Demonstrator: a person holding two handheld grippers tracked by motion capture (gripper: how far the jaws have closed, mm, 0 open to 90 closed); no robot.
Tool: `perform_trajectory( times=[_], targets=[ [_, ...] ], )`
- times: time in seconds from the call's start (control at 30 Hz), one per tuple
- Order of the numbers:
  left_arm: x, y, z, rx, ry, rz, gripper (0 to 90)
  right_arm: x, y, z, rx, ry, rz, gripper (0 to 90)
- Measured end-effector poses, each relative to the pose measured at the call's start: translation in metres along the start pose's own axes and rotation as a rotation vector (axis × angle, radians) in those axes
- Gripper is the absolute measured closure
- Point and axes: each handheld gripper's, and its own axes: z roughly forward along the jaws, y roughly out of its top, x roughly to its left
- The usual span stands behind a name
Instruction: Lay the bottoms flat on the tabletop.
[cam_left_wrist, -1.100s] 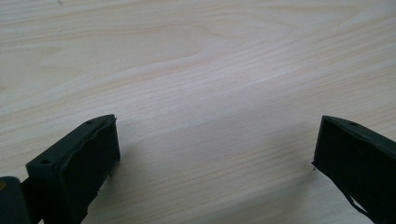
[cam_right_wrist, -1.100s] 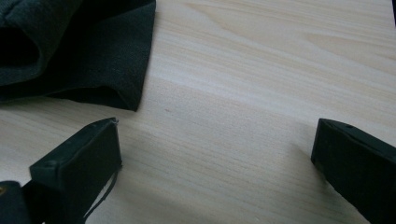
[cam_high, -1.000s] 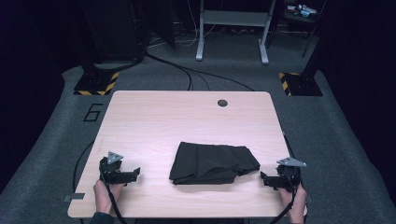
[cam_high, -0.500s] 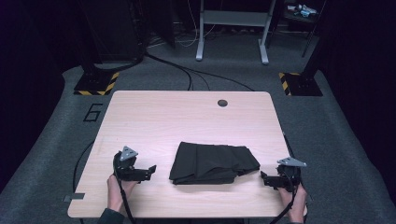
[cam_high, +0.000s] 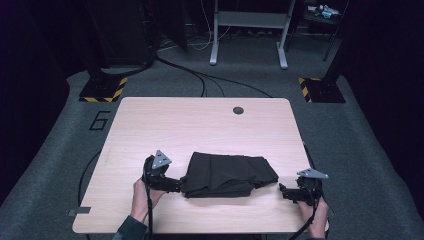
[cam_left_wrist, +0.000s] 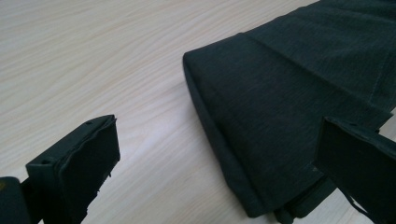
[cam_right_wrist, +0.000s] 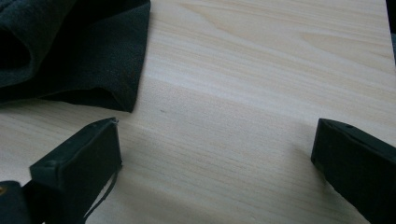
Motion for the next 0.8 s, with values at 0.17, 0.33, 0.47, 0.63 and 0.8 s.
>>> perform_trajectory(
  times=[0.17, 0.33, 0.47, 0.63, 0.8],
  targets=[
    [-0.01, 0.012, 0.005, -0.008, -0.027, 0.02, 0.0, 0.0, 0.0, 0.0, -0.001, 0.0, -0.005, 0.9],
    [-0.022, 0.022, 0.015, 0.006, -0.053, 0.054, 0.1, 0.0, 0.0, 0.0, 0.0, 0.0, 0.0, 0.9],
    [-0.031, 0.027, 0.021, 0.004, -0.067, 0.078, 0.1, 0.0, 0.0, 0.0, 0.0, 0.0, 0.0, 0.9],
    [-0.044, 0.037, 0.031, 0.017, -0.106, 0.095, 0.1, 0.0, 0.0, 0.0, 0.0, 0.0, 0.0, 0.9],
    [-0.06, 0.044, 0.045, 0.03, -0.136, 0.123, 0.1, 0.0, 0.0, 0.0, -0.002, -0.001, -0.004, 0.9]
  ],
)
